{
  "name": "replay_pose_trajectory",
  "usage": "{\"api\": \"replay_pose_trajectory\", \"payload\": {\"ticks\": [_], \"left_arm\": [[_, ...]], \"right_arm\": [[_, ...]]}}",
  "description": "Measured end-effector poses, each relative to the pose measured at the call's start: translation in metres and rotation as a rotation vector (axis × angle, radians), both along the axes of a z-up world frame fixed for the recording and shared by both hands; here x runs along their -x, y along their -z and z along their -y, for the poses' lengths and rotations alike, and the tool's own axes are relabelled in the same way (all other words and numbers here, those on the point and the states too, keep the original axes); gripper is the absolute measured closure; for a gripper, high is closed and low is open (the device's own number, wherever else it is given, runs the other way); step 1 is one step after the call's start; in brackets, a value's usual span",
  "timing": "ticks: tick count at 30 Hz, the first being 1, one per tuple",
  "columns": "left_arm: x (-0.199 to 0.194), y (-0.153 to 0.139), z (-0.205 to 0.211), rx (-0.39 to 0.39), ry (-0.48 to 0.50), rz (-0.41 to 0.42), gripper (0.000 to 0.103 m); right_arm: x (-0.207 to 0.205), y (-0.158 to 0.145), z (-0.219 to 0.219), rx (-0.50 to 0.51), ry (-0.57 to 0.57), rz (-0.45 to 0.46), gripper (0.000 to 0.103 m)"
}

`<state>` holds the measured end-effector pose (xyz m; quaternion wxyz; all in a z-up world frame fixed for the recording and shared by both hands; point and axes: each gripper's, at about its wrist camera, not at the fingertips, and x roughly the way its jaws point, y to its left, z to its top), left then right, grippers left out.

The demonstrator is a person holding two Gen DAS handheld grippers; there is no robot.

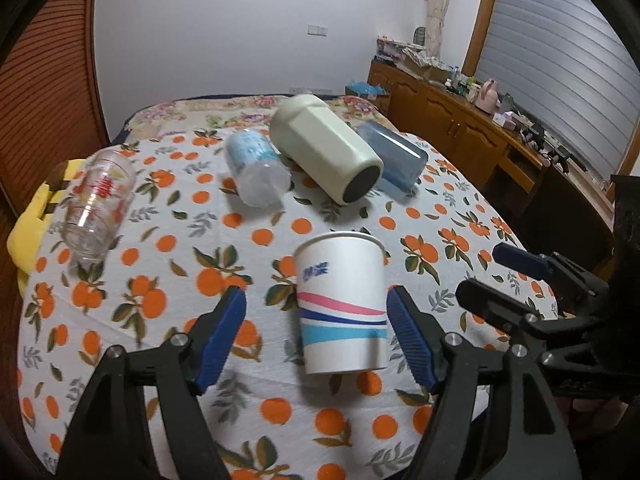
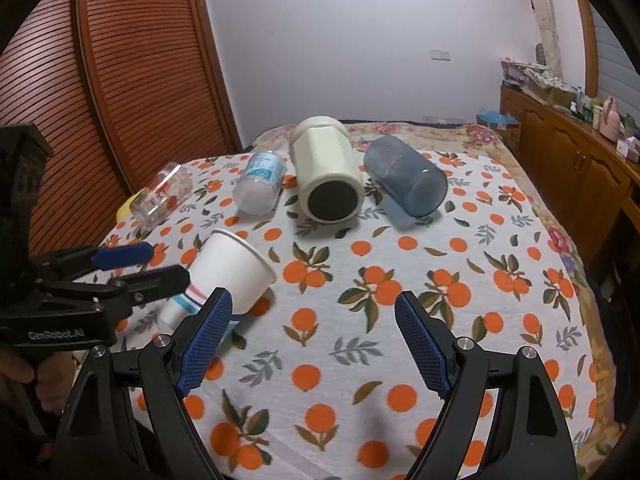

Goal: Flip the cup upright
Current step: 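Carry the paper cup with the left gripper toward the right tool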

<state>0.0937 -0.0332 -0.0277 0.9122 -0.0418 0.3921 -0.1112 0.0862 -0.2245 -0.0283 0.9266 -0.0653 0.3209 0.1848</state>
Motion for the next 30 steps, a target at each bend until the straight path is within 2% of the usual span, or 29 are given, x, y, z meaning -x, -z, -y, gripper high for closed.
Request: {"api": "replay_pose_trajectory", "payload": {"ticks": [7, 17, 30], "left_arm": [[0.009, -0.003, -0.03, 0.0, -0.055, 0.017, 0.023], [0.025, 0.0, -0.07, -0.026, -0.135, 0.031, 0.02], [0.029, 0.007, -0.079, -0.033, -0.152, 0.014, 0.02]], "right_arm": [[-0.001, 0.002, -0.02, -0.008, -0.001, -0.062, 0.018], [-0.022, 0.011, -0.047, -0.056, -0.013, -0.21, 0.018], [-0.06, 0.031, -0.066, -0.082, -0.001, -0.375, 0.019]]}}
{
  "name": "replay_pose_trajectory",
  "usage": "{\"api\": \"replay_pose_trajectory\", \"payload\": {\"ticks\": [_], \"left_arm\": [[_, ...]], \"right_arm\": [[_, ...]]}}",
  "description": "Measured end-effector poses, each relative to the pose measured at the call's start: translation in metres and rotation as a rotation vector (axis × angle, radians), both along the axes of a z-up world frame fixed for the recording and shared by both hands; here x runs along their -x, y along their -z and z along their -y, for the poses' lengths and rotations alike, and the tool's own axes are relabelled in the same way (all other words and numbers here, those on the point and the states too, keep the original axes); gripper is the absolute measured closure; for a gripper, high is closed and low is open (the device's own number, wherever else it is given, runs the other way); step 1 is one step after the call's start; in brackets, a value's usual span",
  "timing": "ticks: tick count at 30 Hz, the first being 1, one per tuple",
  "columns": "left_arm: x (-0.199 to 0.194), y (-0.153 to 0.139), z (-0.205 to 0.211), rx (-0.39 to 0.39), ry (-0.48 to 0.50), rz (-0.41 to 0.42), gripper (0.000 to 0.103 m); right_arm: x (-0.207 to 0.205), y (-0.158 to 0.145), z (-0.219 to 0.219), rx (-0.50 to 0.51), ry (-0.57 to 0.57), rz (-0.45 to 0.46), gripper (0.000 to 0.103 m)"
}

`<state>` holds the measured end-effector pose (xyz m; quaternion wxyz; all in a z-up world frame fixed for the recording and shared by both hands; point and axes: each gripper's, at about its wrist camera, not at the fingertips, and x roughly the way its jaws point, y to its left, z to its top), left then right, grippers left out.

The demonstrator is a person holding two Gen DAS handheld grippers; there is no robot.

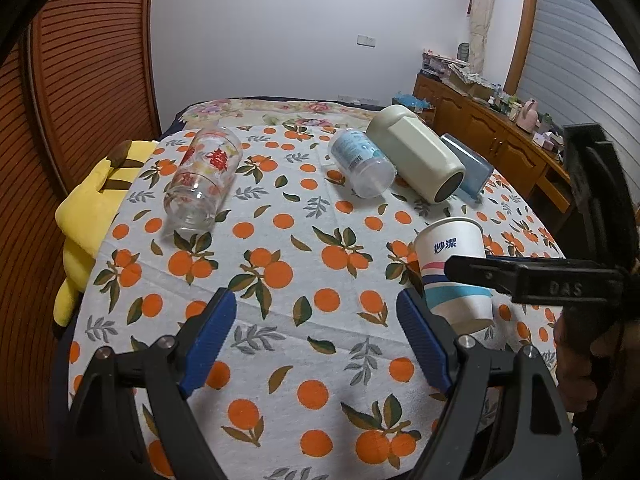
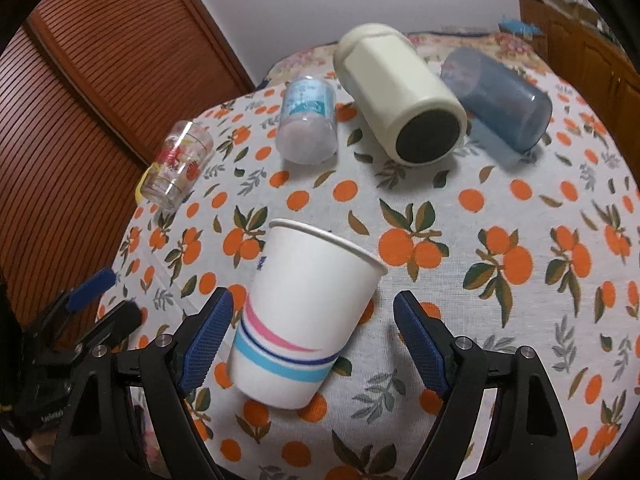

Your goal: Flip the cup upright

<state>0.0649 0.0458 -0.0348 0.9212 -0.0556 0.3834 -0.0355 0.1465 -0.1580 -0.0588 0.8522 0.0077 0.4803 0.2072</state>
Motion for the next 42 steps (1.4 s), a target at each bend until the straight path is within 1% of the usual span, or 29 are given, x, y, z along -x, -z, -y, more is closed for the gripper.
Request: {"api": "replay_pose_trajectory", "payload": {"ticks": [6, 12, 16, 19, 22, 25, 29, 31, 33, 35, 38, 42], "left_arm": [[0.0, 0.0, 0.0, 0.001, 0.0, 0.0, 0.02], [0.001, 0.0, 0.0, -0.005, 0.002, -0.002, 0.02], [0.001, 0.0, 0.001, -0.005, 0.004, -0.002, 0.02], [0.002, 0.0, 0.002, -0.005, 0.006, -0.002, 0.02], [0.0, 0.001, 0.004, -0.004, 0.01, -0.005, 0.02], [-0.001, 0.002, 0.006, -0.005, 0.012, -0.008, 0.02], [-0.002, 0.004, 0.007, -0.004, 0.012, -0.01, 0.02], [-0.002, 0.004, 0.007, -0.004, 0.011, -0.011, 0.02], [-0.002, 0.005, 0.007, -0.004, 0.011, -0.014, 0.02], [-0.003, 0.006, 0.007, -0.003, 0.009, -0.016, 0.02], [-0.002, 0.008, 0.004, -0.001, 0.006, -0.017, 0.02], [-0.002, 0.009, 0.003, 0.001, 0.004, -0.018, 0.02]], "right_arm": [[-0.01, 0.007, 0.001, -0.004, 0.001, -0.057, 0.019], [-0.018, 0.011, -0.001, 0.03, -0.008, -0.071, 0.021], [-0.025, 0.011, 0.003, 0.021, -0.003, -0.094, 0.021], [-0.026, 0.009, 0.004, 0.008, -0.011, -0.107, 0.027], [-0.024, 0.006, 0.001, 0.012, -0.027, -0.091, 0.031], [-0.019, -0.002, 0.001, -0.017, -0.043, -0.041, 0.032], [-0.011, -0.012, -0.003, 0.021, -0.075, 0.082, 0.032], [-0.008, -0.016, -0.007, 0.067, -0.098, 0.164, 0.032], [-0.005, -0.017, -0.013, 0.135, -0.115, 0.248, 0.032], [-0.005, -0.014, -0.016, 0.165, -0.135, 0.28, 0.032], [-0.003, -0.012, -0.017, 0.176, -0.144, 0.327, 0.032], [-0.001, -0.015, -0.012, 0.141, -0.144, 0.374, 0.031]]}}
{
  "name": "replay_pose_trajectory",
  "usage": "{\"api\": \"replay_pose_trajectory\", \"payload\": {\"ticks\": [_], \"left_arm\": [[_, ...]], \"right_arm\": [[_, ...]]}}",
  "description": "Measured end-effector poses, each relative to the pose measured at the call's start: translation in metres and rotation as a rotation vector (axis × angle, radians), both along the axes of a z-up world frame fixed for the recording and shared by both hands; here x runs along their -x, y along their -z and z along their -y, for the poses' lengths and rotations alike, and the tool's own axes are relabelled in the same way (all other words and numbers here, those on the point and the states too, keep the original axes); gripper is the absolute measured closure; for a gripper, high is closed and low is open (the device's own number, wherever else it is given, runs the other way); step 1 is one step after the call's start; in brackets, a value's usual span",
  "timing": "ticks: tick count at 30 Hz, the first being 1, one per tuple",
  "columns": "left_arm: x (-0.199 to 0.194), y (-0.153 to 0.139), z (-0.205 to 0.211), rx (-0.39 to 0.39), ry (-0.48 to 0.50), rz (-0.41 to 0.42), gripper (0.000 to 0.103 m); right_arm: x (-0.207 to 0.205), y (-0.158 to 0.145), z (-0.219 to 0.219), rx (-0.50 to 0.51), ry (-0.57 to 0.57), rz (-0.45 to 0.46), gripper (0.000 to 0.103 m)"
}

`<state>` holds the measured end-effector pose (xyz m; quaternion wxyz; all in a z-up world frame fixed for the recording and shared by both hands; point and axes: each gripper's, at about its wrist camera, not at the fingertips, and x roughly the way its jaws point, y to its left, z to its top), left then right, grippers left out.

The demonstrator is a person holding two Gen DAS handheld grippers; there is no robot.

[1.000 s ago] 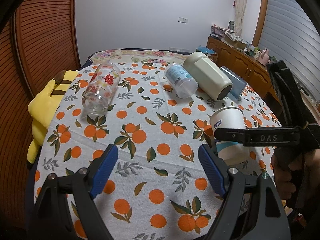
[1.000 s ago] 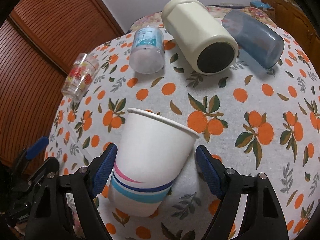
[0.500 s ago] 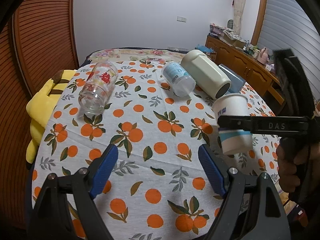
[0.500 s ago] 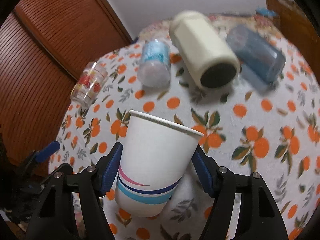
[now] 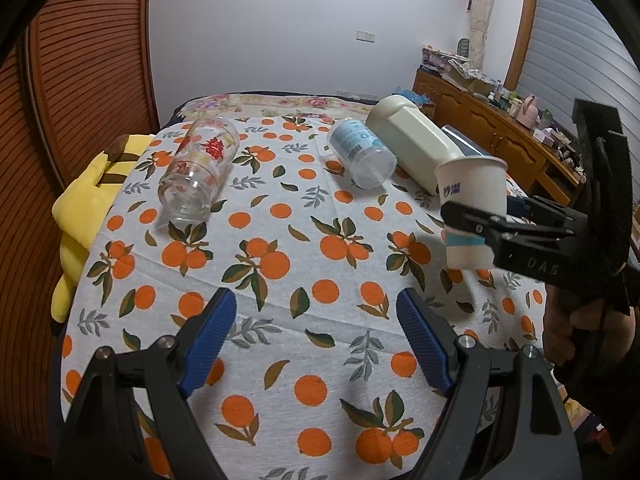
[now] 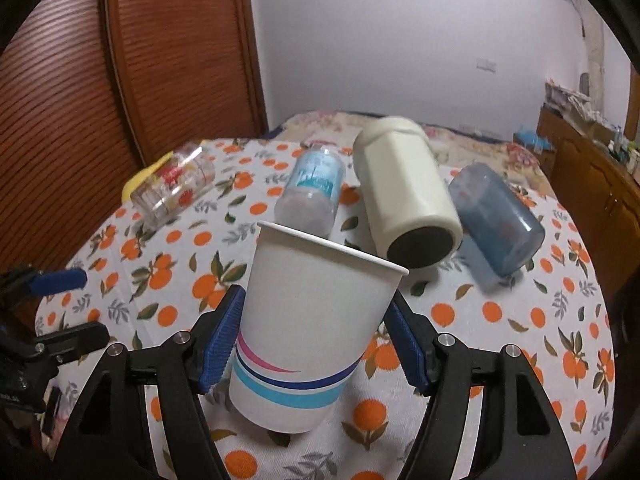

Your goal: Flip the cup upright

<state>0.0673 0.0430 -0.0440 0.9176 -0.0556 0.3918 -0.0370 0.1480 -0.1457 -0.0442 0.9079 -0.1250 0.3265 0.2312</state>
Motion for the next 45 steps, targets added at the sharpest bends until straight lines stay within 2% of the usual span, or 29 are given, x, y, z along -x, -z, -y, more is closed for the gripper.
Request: {"api": "replay_pose_trajectory", "payload": {"ticks": [7, 9, 13, 16, 21, 30, 36, 40, 45], "left_arm": [[0.0, 0.001, -0.001, 0.001, -0.002, 0.001, 0.02], [-0.001, 0.001, -0.001, 0.002, -0.002, 0.001, 0.021], [0.0, 0.001, -0.002, 0.003, -0.003, 0.003, 0.02], [0.0, 0.001, -0.002, 0.005, -0.003, 0.005, 0.021], [0.0, 0.001, 0.0, 0.007, 0.0, 0.005, 0.021], [0.002, -0.002, 0.004, 0.014, 0.001, 0.012, 0.02], [0.0, -0.001, 0.006, 0.014, -0.001, 0.011, 0.02], [0.0, 0.0, 0.005, 0.015, -0.002, 0.011, 0.021], [0.002, 0.003, -0.001, 0.024, -0.012, 0.014, 0.02]], "right_arm": [[-0.007, -0.003, 0.003, -0.039, -0.018, -0.005, 0.031], [-0.009, -0.002, 0.003, -0.044, -0.027, -0.028, 0.038], [-0.006, -0.004, 0.004, -0.056, -0.04, -0.033, 0.04], [0.002, -0.007, 0.006, -0.054, -0.04, 0.012, 0.04], [0.017, -0.004, 0.004, 0.023, -0.044, 0.111, 0.039], [0.04, 0.003, 0.015, 0.039, -0.062, 0.108, 0.039], [0.016, -0.007, 0.002, 0.038, -0.028, 0.174, 0.039], [-0.003, 0.0, -0.003, 0.069, -0.008, 0.147, 0.039], [0.009, 0.004, 0.002, 0.087, -0.021, 0.138, 0.039]]}}
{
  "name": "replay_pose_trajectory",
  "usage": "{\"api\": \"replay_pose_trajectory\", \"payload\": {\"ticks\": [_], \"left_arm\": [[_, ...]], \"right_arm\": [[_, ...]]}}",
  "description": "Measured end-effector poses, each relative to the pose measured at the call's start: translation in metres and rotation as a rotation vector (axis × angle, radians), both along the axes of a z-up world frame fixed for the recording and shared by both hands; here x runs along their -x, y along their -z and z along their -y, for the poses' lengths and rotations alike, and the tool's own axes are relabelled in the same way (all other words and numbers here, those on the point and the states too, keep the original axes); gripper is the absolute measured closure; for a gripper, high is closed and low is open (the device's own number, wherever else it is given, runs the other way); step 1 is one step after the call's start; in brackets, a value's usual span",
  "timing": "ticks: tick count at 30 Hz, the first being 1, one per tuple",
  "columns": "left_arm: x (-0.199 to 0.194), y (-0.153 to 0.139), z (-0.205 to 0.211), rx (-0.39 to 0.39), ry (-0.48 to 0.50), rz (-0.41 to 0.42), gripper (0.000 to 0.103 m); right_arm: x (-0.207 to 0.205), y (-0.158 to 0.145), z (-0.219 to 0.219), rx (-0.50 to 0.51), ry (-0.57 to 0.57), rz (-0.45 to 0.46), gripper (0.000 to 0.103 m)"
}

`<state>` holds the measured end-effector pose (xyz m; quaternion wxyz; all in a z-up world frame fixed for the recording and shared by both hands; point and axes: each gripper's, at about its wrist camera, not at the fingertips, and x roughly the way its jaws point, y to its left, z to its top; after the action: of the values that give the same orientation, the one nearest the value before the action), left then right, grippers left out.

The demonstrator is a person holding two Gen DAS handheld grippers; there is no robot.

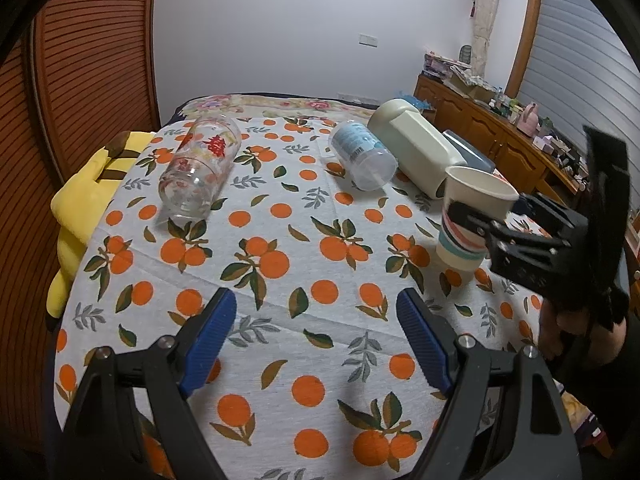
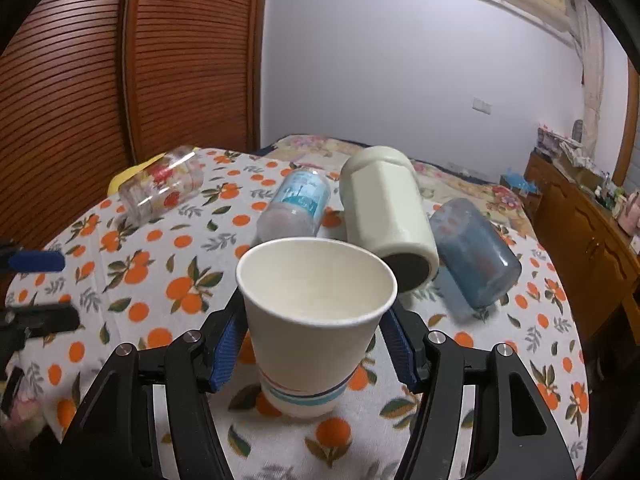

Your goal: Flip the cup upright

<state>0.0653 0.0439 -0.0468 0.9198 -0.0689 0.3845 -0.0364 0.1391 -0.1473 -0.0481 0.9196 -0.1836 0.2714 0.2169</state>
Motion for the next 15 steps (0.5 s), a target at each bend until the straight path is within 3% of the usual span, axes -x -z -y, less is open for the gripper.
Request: {"api": "replay_pose_trajectory", "payload": {"ticks": [9, 12, 15], "left_arm": [[0.001, -0.005, 0.0, 0.004, 0.0, 0.02, 0.02], [0.003, -0.009, 0.006, -0.005, 0.008, 0.036, 0.02], [0.007, -0.014, 0.013, -0.031, 0.013, 0.067, 0.02]], "right_arm": [[0.015, 0.001, 0.014, -0.02, 0.017, -0.072, 0.039], [0.012, 0.004, 0.012, -0.012, 0.025, -0.114, 0.029], [0.013, 0.004, 0.016, -0.038, 0.03, -0.148, 0.028]]}}
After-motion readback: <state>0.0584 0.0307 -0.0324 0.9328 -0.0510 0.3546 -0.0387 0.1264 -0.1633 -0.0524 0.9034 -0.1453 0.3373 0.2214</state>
